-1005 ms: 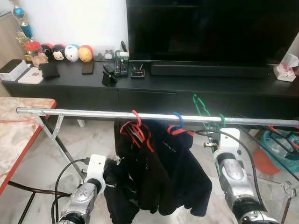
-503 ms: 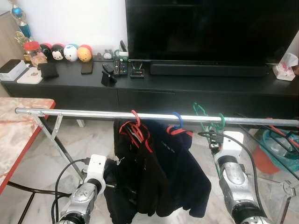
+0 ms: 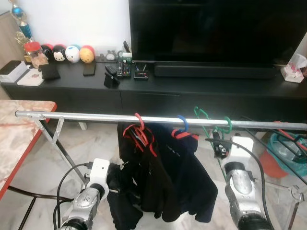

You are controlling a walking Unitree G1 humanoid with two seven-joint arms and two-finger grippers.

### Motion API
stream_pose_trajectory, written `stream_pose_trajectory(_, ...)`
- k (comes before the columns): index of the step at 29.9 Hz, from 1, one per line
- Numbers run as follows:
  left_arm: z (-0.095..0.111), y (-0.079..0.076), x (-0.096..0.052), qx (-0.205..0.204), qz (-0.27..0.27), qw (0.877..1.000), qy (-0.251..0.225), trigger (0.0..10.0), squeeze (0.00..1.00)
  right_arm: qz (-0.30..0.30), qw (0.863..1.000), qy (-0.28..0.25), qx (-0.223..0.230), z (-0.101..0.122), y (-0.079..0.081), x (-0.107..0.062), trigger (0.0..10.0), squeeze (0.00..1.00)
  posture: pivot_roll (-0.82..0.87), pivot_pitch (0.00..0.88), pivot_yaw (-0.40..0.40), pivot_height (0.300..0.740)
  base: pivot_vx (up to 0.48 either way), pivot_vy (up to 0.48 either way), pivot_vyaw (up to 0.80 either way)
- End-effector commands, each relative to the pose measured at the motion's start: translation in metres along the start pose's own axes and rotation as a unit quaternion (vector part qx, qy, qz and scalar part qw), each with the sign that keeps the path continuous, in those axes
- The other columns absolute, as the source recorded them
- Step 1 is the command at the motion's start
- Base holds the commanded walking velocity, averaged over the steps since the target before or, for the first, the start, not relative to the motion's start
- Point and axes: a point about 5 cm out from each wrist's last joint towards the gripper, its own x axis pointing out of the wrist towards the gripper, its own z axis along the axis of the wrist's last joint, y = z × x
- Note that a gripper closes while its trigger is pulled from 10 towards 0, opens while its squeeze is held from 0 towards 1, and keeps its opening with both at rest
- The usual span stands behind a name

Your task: Hang hanger

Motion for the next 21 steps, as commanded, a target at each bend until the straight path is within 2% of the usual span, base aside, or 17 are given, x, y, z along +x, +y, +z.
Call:
stream_pose_trajectory(1,-0.001,-0.002,0.0,0.004,-0.005,1.0,0.002,10.0,0.0,0.002,1.0,-0.021,-0.001,0.004,0.002,-0.005,10.0,0.0,0.08,0.0,-0.011,0.74,0.0,0.0,0.0)
stream_pose_trajectory(7,-0.001,-0.003,0.0,0.004,-0.006,1.0,0.003,10.0,0.0,0.0,0.999,-0.046,-0.011,0.007,0.001,-0.019,10.0,0.0,0.08,0.0,-0.011,0.74,0.0,0.0,0.0)
stream_pose_trajectory(14,-0.001,-0.004,0.0,0.0,-0.006,1.0,0.002,10.0,0.0,-0.009,1.0,-0.022,-0.018,-0.006,0.0,-0.031,10.0,0.0,0.08,0.0,-0.015,0.74,0.0,0.0,0.0)
stream_pose_trajectory(21,-0.002,-0.004,0.0,-0.006,-0.005,1.0,0.001,10.0,0.0,-0.008,1.0,-0.023,-0.017,-0.002,0.003,-0.029,10.0,0.0,0.08,0.0,-0.018,0.74,0.0,0.0,0.0)
